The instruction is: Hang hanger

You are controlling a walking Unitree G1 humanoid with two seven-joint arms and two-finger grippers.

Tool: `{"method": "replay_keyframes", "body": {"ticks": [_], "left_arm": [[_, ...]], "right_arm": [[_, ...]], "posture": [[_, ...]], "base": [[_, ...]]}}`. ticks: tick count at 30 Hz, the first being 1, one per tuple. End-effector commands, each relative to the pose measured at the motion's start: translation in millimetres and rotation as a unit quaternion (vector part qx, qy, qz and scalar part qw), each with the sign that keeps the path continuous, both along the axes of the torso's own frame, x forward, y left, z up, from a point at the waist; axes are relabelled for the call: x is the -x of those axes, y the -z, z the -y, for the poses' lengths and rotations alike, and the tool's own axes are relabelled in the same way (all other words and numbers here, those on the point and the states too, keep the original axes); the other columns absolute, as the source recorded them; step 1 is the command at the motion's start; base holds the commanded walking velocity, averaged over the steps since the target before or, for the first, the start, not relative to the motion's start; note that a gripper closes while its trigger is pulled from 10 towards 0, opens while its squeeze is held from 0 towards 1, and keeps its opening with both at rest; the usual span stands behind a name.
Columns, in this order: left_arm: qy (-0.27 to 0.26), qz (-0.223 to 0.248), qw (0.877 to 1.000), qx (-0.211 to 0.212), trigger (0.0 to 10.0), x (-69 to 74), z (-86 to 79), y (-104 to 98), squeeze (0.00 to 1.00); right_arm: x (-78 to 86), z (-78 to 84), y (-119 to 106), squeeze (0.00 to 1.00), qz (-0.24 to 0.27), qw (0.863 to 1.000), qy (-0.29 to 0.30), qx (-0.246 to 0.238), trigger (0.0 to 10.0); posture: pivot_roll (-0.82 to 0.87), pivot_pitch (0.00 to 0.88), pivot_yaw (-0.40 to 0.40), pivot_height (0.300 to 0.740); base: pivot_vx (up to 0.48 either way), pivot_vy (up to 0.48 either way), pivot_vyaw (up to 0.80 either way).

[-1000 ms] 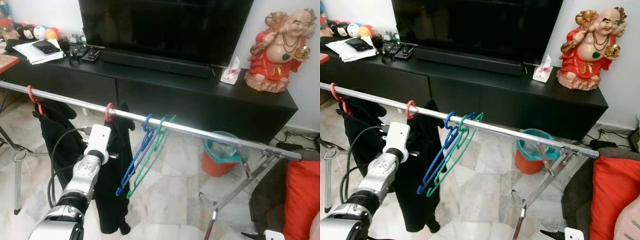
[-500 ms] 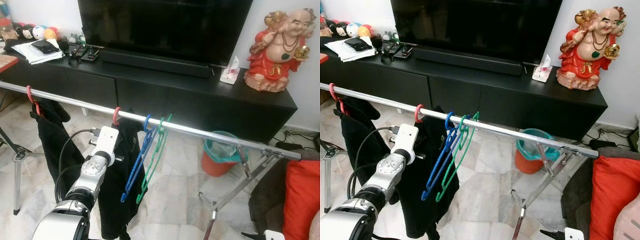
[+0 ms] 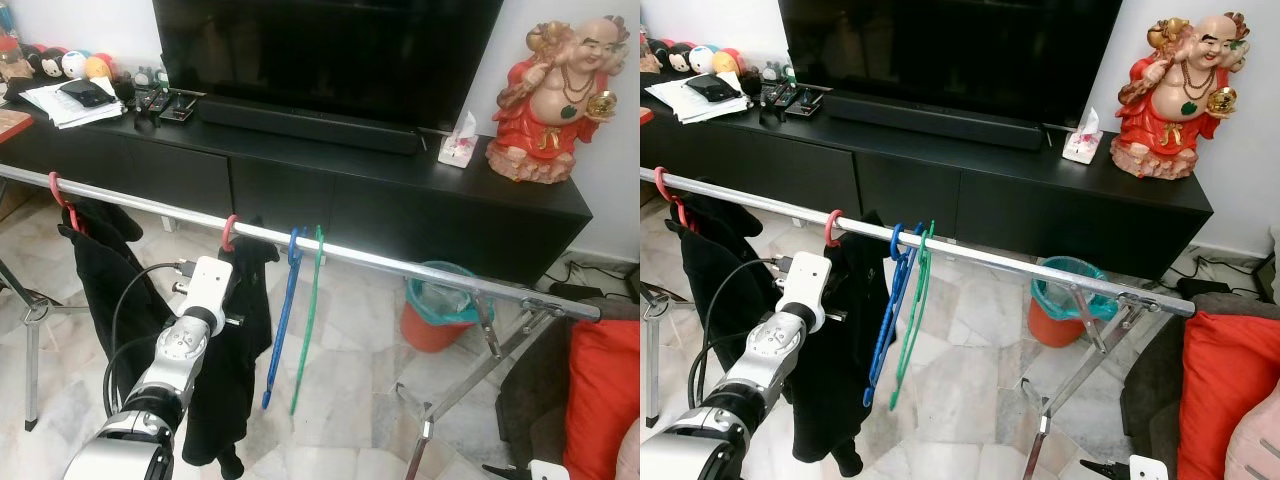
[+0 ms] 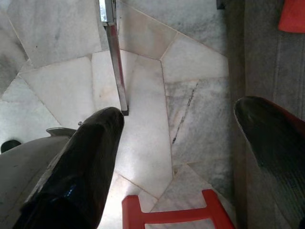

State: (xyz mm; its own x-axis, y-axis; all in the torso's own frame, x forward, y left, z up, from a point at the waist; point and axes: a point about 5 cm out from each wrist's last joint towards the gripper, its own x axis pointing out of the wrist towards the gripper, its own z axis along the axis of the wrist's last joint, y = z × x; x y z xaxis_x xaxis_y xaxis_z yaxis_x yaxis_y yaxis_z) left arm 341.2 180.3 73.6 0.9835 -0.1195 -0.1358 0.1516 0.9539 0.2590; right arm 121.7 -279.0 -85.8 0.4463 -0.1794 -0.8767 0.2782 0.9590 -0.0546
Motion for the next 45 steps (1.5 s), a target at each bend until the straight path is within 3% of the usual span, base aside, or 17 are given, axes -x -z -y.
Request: {"method": "replay_keyframes", "body": {"ticks": [1, 3, 4, 18, 28, 29, 30, 32, 34, 36, 37, 38, 41, 45], "left_arm": [[-0.003, -0.004, 1.000, 0.006, 10.0, 5.2, -3.0, 5, 0.94], [-0.003, -0.004, 1.000, 0.006, 10.0, 5.2, -3.0, 5, 0.94], [-0.002, 0.007, 1.000, 0.012, 10.0, 5.7, -2.9, 3, 1.00], [0.000, 0.050, 0.998, 0.037, 10.0, 13.3, -11.9, -12, 1.00], [-0.009, 0.082, 0.996, 0.038, 10.0, 57.5, -39.9, -24, 1.00], [-0.029, 0.082, 0.996, 0.032, 10.0, 69.2, -48.4, -24, 1.00], [-0.029, 0.082, 0.996, 0.032, 10.0, 69.2, -48.4, -24, 1.00], [-0.088, 0.059, 0.994, 0.015, 10.0, 90.6, -67.3, -12, 1.00], [-0.141, 0.028, 0.990, -0.004, 10.0, 101.9, -82.1, 5, 1.00], [-0.157, 0.019, 0.987, -0.005, 10.0, 103.9, -85.9, 9, 1.00], [-0.177, -0.017, 0.984, 0.005, 10.0, 107.6, -89.7, 24, 0.98], [-0.185, -0.062, 0.981, -0.007, 10.0, 110.6, -90.3, 40, 0.00], [-0.181, -0.132, 0.975, 0.012, 10.0, 114.1, -84.4, 66, 0.00], [-0.157, -0.221, 0.963, 0.002, 10.0, 119.6, -74.4, 96, 0.00]], "right_arm": [[-0.2, 5.9, -2, 0.00, -0.002, 1.000, -0.001, 0.009, 10.0], [-0.2, 5.9, -2, 0.00, -0.002, 1.000, -0.001, 0.009, 10.0], [-0.3, 5.8, -2, 0.00, -0.001, 1.000, -0.001, 0.009, 10.0], [-0.6, 6.0, -2, 0.00, 0.001, 1.000, 0.002, 0.012, 10.0], [-0.5, 6.2, -2, 0.00, 0.000, 1.000, 0.001, 0.013, 10.0], [-0.6, 6.5, -3, 0.00, 0.000, 1.000, 0.001, 0.014, 10.0], [-0.6, 6.5, -3, 0.00, 0.000, 1.000, 0.001, 0.014, 10.0], [-1.0, 6.6, -3, 0.00, -0.001, 1.000, -0.001, 0.015, 10.0], [-1.5, 6.5, -3, 0.00, -0.002, 1.000, -0.004, 0.016, 10.0], [-1.6, 6.3, -3, 0.00, -0.002, 1.000, -0.005, 0.016, 10.0], [-1.9, 6.1, -3, 0.00, -0.003, 1.000, -0.006, 0.016, 10.0], [-2.2, 5.6, -3, 0.00, -0.003, 1.000, -0.006, 0.016, 10.0], [-2.3, 5.0, -2, 0.00, -0.002, 1.000, -0.003, 0.015, 10.0], [-2.3, 4.2, -2, 0.00, -0.005, 1.000, -0.003, 0.015, 10.0]], "posture": [[-0.01, 0.000, -0.096, 0.740], [-0.01, 0.000, -0.096, 0.740], [-0.01, 0.000, -0.096, 0.740], [0.00, 0.000, -0.094, 0.740], [0.03, 0.000, -0.094, 0.740], [0.03, 0.000, -0.096, 0.740], [0.03, 0.000, -0.096, 0.740], [0.05, 0.000, -0.101, 0.740], [0.05, 0.000, -0.104, 0.740], [0.05, 0.000, -0.104, 0.740], [0.05, 0.000, -0.102, 0.740], [0.05, 0.000, -0.097, 0.740], [0.04, 0.000, -0.093, 0.740], [0.02, 0.000, -0.085, 0.740]], "base": [[0.000, 0.000, 0.00], [0.000, 0.000, 0.00], [0.000, 0.000, 0.00], [0.000, 0.000, 0.00], [0.000, 0.000, 0.00], [0.000, 0.000, 0.00], [0.000, 0.000, 0.00], [0.000, 0.000, 0.00], [0.000, 0.000, 0.00], [0.000, 0.000, 0.00], [0.000, 0.000, 0.00], [0.000, 0.000, 0.00], [0.000, 0.000, 0.00], [0.000, 0.000, 0.00]]}}
